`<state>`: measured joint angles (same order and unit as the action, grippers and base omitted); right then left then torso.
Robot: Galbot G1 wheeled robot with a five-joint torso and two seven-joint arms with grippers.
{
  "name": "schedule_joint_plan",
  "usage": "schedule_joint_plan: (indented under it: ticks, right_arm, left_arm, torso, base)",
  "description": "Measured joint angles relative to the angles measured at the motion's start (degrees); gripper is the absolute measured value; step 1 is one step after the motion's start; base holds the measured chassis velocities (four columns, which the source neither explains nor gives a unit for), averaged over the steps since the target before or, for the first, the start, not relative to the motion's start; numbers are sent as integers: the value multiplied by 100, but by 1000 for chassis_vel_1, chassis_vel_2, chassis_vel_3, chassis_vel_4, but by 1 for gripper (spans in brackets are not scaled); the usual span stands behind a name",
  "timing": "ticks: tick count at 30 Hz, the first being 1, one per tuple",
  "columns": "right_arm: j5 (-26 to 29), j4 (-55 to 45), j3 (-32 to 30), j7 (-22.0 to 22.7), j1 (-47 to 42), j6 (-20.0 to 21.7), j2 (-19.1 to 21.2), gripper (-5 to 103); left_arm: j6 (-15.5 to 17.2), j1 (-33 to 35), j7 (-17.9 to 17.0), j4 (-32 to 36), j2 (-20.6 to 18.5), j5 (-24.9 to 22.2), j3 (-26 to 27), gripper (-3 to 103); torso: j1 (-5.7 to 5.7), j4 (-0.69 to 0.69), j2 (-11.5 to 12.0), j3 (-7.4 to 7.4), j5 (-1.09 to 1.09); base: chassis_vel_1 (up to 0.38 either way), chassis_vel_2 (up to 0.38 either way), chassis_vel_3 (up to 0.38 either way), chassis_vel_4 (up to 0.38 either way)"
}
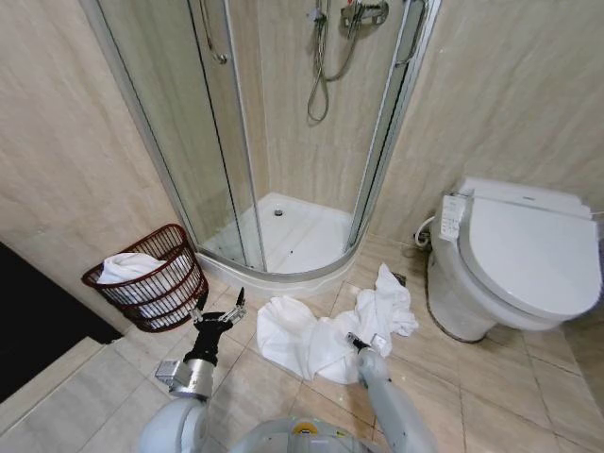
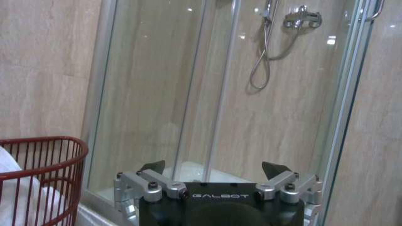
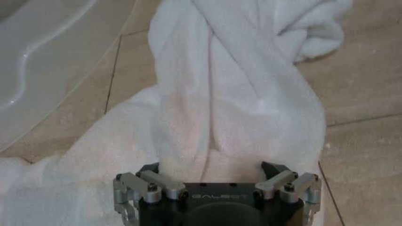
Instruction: Discard the used towel into the hamper.
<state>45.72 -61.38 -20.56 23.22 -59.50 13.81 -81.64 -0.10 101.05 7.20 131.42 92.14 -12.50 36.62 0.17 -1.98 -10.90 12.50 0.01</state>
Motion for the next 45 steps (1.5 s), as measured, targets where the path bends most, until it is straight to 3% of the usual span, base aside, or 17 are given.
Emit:
schedule_joint_plan:
  ticks: [3,7,10,16,26,32,38,45]
  right_arm:
    - [59,5,-1,-125,2,24,36,102]
    - [70,-22,25,-321,1,38,65,93]
    - [62,29,32,-462,14,28,67,77]
    - [30,71,13,-618,-37,-15,97,61]
    - [-52,25,-83,-705,-112,-74,152,18]
    - [-99,-59,-102,-758,-193,-113,170,8]
    - [-170,-110,-137,-837,-251,-168,236,7]
    - [-926,-396,-278,-1178,-574,-531,343,7]
  left_arm:
    - [0,0,0,0,0,0,0,100]
    - [0,0,0,0,0,0,0,100]
    - [0,0,0,0,0,0,0,100]
    - [0,0,0,0,0,0,0,100]
    - [0,0,0,0,0,0,0,100]
    - [0,0,0,0,0,0,0,100]
    - [0,0,0,0,0,0,0,100]
    - [0,0,0,0,0,0,0,100]
  torso:
    - [0,0,-1,0,-1]
    - [1,0,-2,1,0]
    - [1,0,-4,2,-1]
    - [2,0,-5,3,-1]
    - [2,0,-6,4,-1]
    - [3,0,-7,5,0]
    - [3,-1,-7,5,-1]
    - [3,-1,-8,5,0]
  base:
    - [0,0,0,0]
    - [0,0,0,0]
    - [0,0,0,0]
    - [0,0,0,0]
    - [0,0,0,0]
    - [0,0,0,0]
    - [0,0,0,0]
    - [0,0,0,0]
